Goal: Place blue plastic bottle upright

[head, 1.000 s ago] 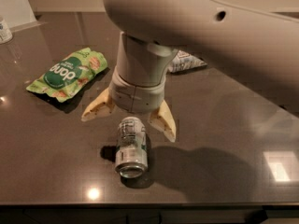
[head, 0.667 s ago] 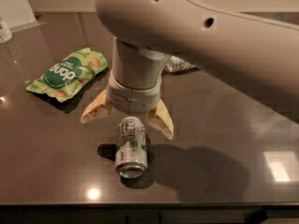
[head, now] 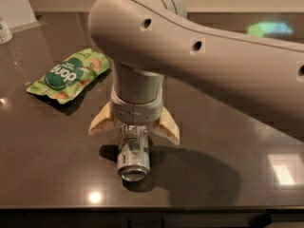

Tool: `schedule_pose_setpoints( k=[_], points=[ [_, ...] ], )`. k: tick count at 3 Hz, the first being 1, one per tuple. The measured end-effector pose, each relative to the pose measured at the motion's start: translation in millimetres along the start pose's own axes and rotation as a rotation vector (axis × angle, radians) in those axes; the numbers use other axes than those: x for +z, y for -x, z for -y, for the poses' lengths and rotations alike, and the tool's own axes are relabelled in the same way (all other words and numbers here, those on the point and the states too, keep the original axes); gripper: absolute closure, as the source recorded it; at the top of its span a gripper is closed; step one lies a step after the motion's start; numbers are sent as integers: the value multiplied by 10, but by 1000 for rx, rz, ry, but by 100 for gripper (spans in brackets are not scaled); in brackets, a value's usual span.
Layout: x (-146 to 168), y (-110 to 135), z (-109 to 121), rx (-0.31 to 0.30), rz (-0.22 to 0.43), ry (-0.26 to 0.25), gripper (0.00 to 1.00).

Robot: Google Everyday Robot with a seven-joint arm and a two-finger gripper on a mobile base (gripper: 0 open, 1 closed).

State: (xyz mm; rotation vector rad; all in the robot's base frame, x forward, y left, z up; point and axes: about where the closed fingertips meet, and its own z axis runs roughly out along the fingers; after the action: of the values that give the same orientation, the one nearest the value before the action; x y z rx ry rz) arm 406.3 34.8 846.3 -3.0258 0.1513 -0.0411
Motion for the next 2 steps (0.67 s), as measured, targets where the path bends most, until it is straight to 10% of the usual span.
schedule_pose_setpoints(
  k=[2],
  points=[
    [34, 23, -18, -7, -14, 20, 42]
  ],
)
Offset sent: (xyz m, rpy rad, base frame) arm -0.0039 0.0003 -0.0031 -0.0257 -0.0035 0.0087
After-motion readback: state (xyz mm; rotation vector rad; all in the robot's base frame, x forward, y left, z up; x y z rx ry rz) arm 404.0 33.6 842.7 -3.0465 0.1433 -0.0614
